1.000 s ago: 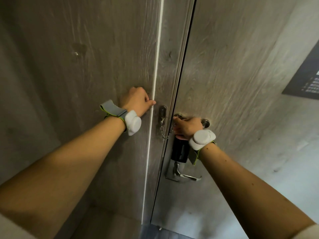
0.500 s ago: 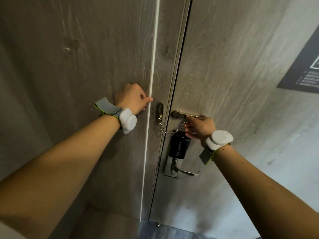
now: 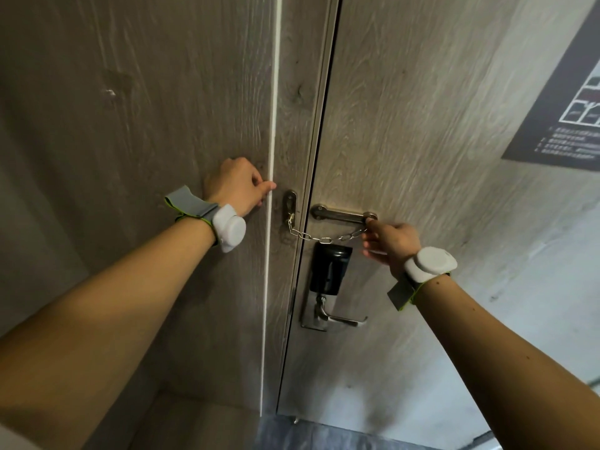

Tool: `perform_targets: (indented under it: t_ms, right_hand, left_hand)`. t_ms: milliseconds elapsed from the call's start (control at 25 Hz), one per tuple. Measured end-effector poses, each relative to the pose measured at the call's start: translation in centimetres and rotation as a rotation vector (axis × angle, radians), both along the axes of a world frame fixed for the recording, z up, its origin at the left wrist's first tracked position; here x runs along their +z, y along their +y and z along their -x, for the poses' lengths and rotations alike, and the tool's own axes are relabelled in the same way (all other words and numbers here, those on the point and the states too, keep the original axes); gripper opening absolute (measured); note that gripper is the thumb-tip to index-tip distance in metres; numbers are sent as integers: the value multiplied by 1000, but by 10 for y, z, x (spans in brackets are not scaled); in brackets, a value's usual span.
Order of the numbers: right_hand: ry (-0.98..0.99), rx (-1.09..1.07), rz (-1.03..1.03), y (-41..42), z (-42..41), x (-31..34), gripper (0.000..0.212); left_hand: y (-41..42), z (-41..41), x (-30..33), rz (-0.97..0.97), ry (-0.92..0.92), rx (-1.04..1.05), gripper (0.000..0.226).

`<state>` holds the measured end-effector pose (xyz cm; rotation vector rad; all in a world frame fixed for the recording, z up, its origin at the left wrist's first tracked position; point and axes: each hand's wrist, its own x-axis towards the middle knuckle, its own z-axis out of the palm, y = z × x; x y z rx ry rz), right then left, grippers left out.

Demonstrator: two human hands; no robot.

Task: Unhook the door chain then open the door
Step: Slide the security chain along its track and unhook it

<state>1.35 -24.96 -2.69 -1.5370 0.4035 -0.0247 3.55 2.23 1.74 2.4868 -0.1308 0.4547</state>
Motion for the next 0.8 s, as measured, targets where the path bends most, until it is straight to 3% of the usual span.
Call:
perform_targets:
  t_ms: [280,560,800]
  right_hand:
    - [-49,-24,-5,-3,4,-2,23]
    - [-187,3,289,6,11,-28,18]
    - [76,42,-6,25,28,-69,28]
  left_hand:
    - [0,-1,-1,27,0,14,35]
    - [0,-1,-2,55,9,26,36]
    - [0,-1,2,59,40,13,35]
